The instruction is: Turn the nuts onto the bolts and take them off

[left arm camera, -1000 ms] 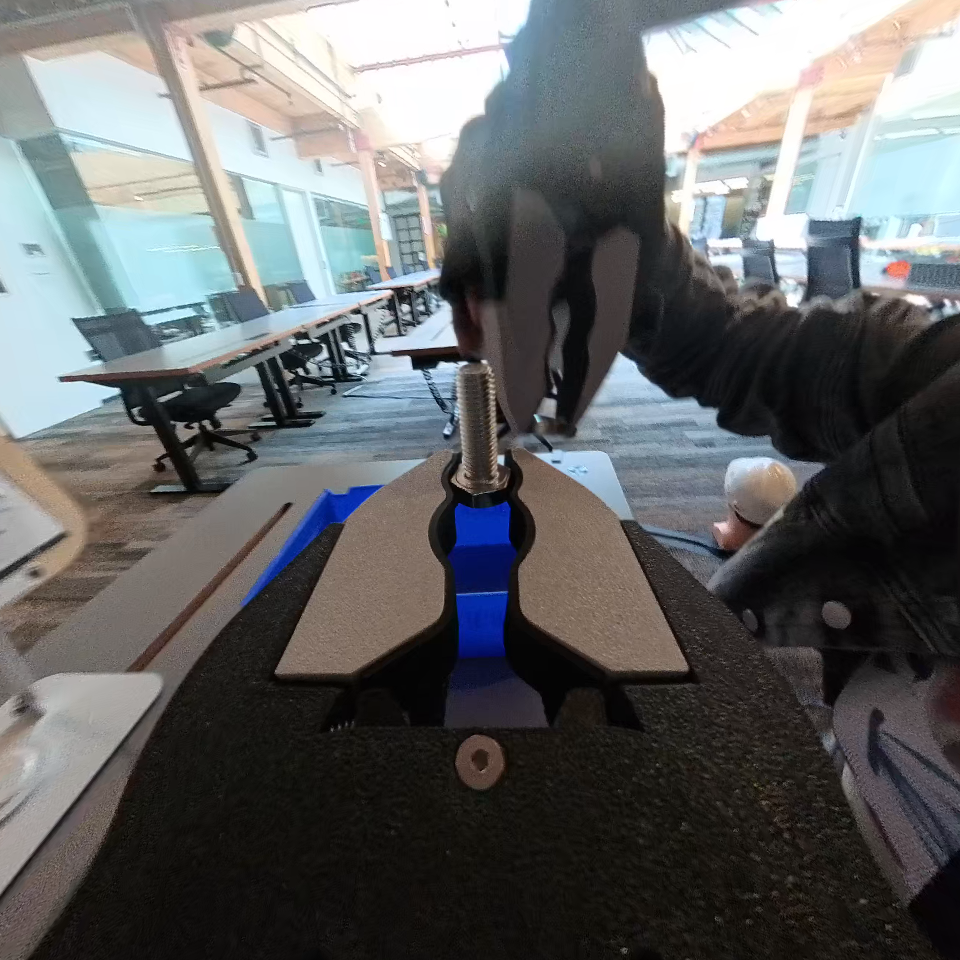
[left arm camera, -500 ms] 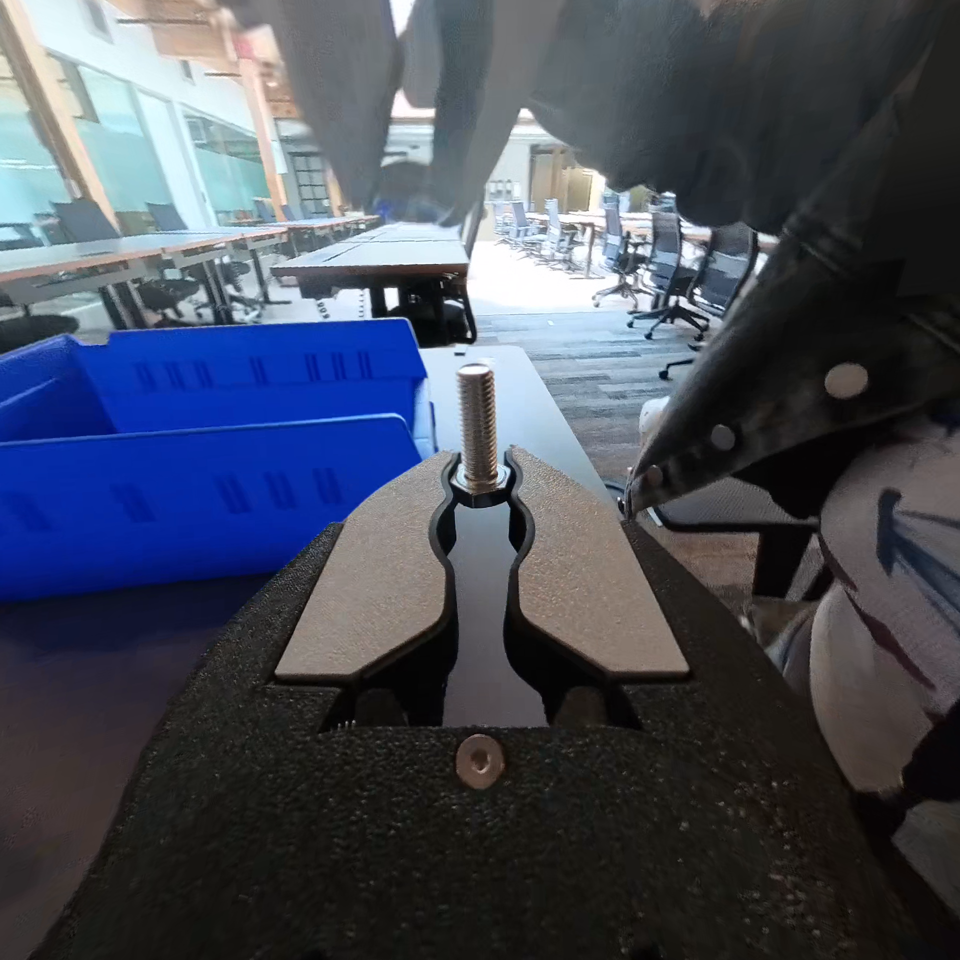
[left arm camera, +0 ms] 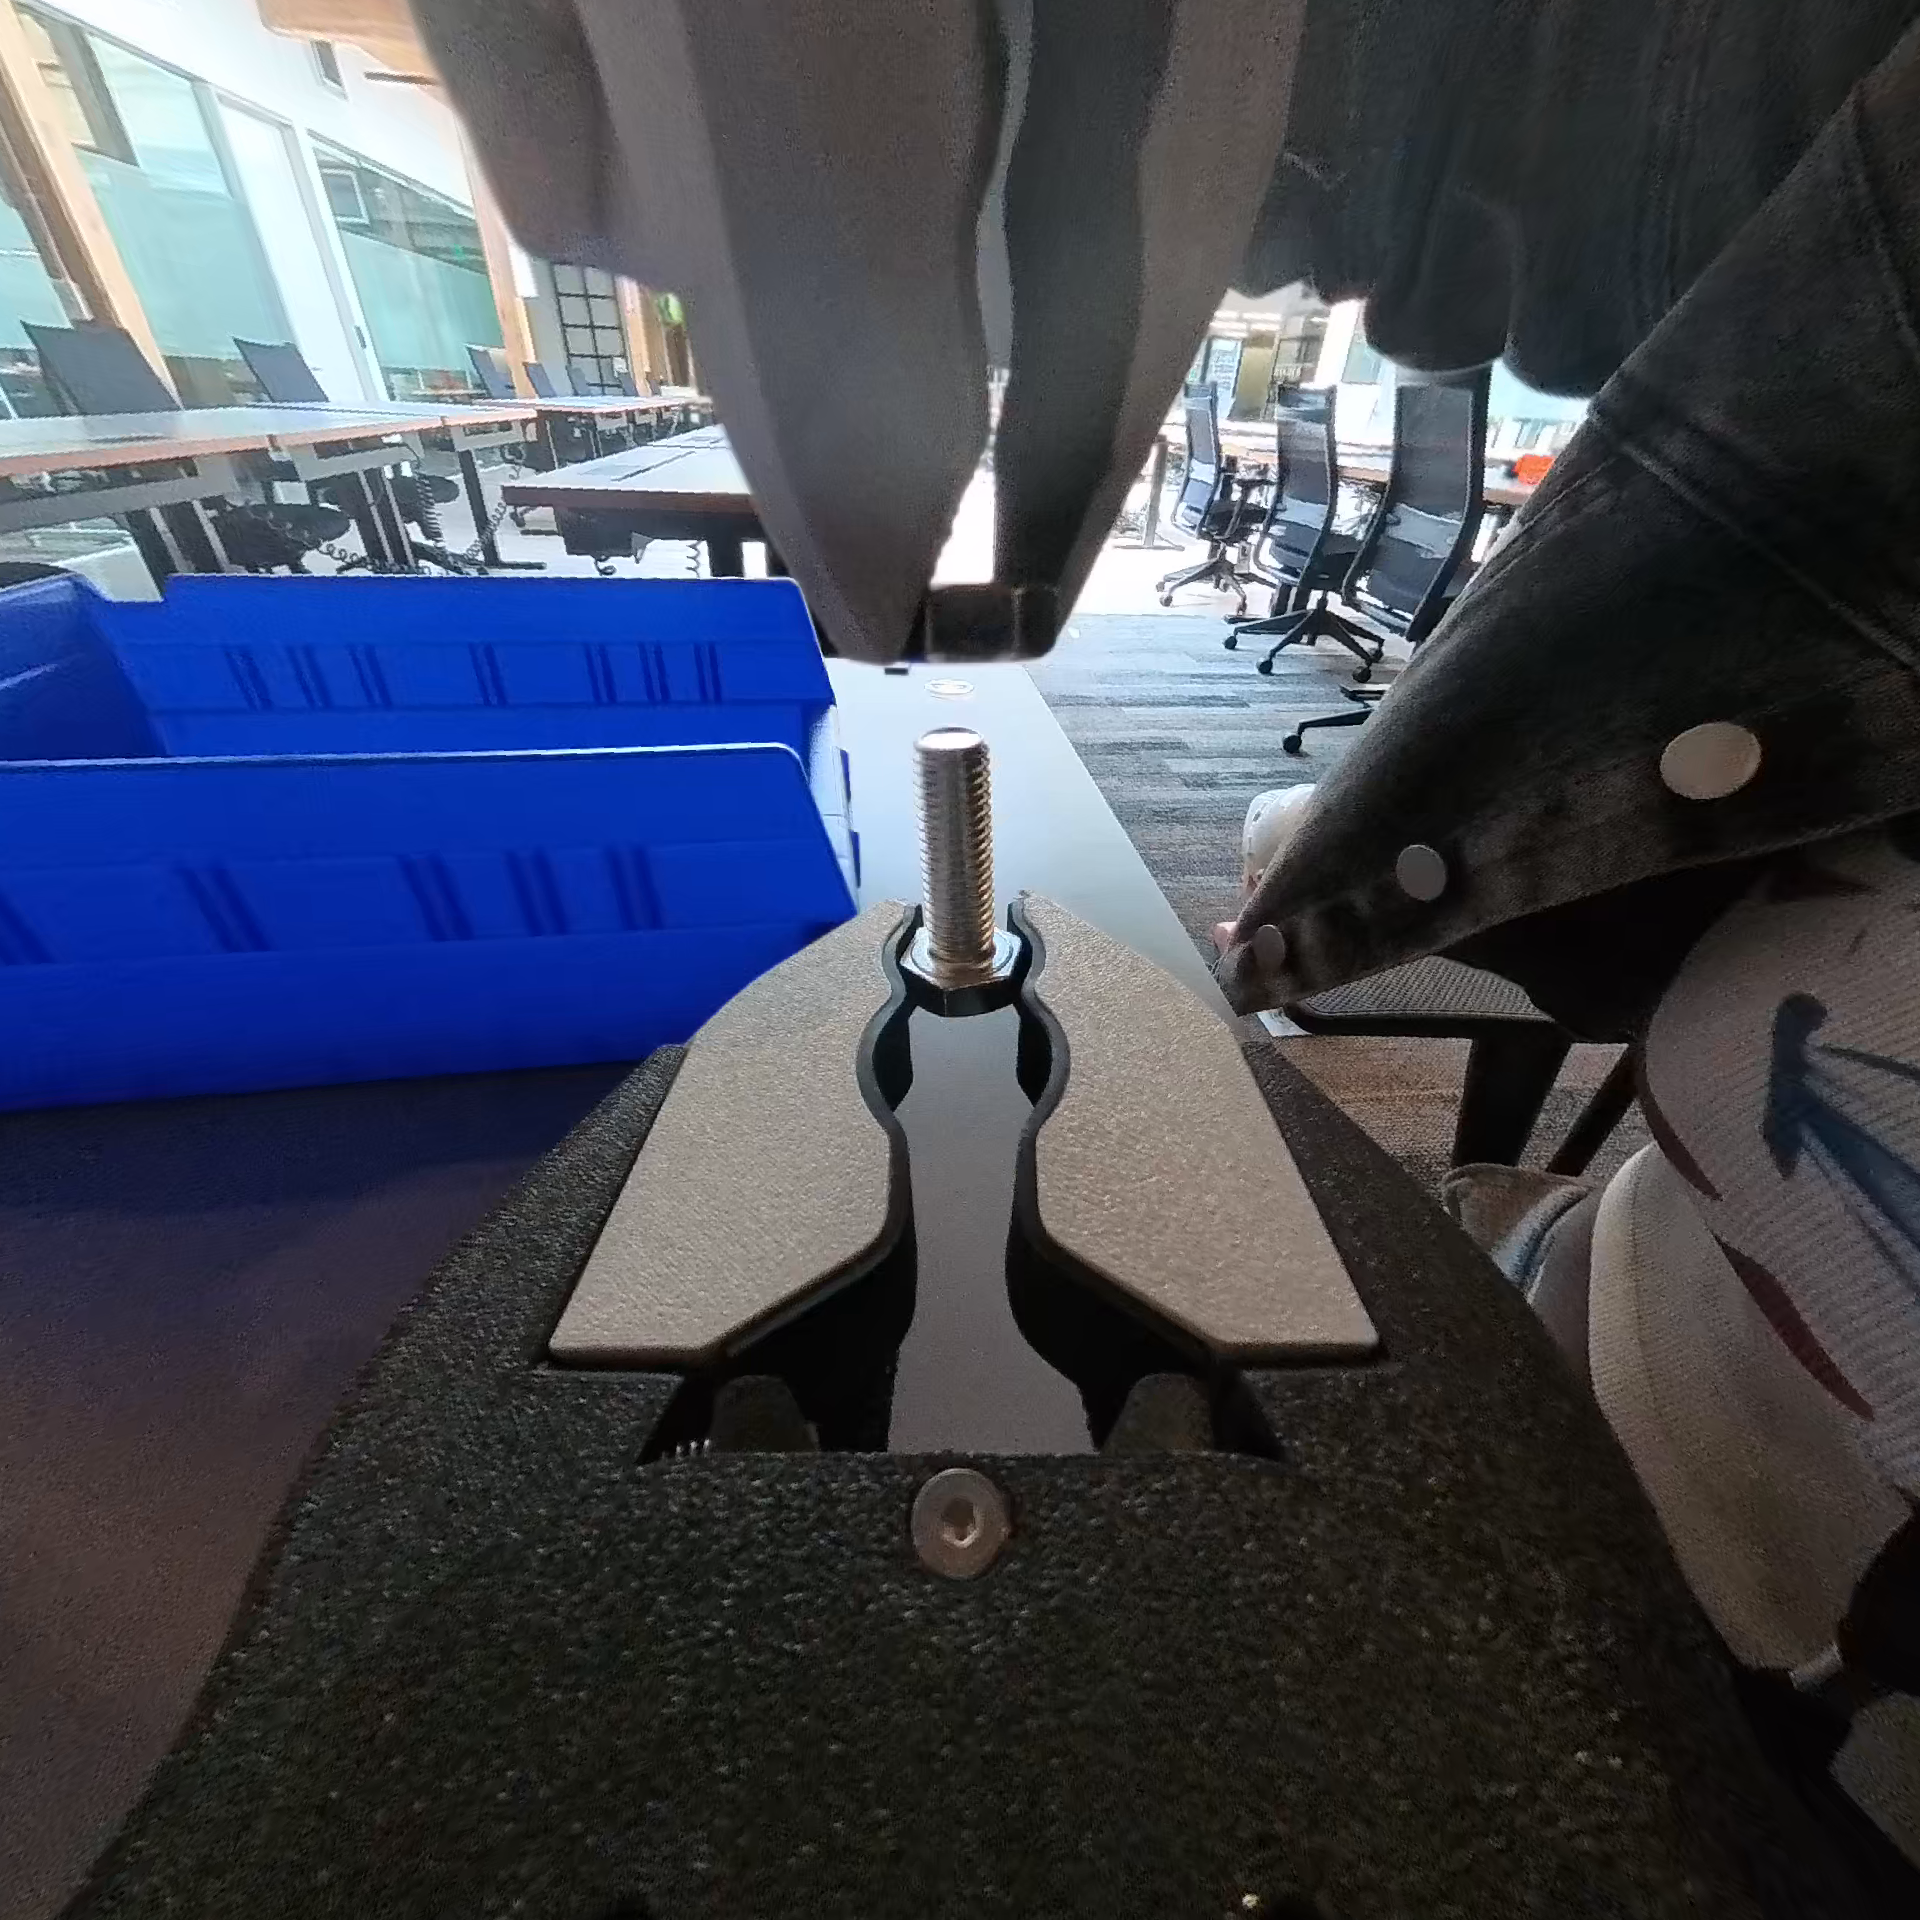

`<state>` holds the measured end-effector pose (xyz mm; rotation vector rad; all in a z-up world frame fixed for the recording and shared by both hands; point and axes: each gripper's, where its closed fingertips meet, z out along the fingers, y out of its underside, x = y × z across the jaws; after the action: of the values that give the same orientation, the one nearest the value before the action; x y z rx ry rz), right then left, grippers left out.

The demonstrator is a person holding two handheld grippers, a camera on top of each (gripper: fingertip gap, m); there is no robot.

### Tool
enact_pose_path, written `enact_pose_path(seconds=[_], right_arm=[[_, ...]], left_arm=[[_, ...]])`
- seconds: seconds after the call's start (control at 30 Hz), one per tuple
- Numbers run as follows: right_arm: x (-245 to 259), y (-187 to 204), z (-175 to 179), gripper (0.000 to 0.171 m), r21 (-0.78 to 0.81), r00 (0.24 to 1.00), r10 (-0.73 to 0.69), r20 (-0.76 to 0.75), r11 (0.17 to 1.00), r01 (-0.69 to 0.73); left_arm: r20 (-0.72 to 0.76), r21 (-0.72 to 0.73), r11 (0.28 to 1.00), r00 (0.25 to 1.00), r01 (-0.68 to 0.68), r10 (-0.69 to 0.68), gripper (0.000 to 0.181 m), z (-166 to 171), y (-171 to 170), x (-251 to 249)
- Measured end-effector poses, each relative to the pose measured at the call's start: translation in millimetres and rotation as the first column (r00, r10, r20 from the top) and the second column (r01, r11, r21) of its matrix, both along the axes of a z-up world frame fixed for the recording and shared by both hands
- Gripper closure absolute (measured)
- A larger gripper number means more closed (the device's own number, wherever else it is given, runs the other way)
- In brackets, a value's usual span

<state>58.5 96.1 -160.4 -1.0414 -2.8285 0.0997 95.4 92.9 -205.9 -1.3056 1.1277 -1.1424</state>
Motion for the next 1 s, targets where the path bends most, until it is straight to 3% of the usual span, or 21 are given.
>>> enact_pose_path(seconds=[0.33,0.53,0.83,1.0], right_arm=[[4,3,-8,0.154,0.039,0.987,0.077,0.141,0.996,-0.083],[3,-6,-10,0.154,0.0,0.959,0.232,0.164,0.972,-0.235],[3,-15,-7,0.154,-0.028,0.826,0.542,0.157,0.838,-0.545],[3,-18,-8,0.154,-0.061,0.757,0.632,0.165,0.773,-0.632]], left_arm=[[-0.028,-0.006,0.999,0.999,0.036,-0.036,0.166,-4,-6,2],[-0.008,-0.028,0.994,0.994,0.108,-0.108,0.166,-2,-13,1],[0.001,-0.064,0.965,0.967,0.255,-0.255,0.166,-2,-29,0],[0.013,-0.077,0.951,0.954,0.3,-0.3,0.166,-1,-33,-2]])
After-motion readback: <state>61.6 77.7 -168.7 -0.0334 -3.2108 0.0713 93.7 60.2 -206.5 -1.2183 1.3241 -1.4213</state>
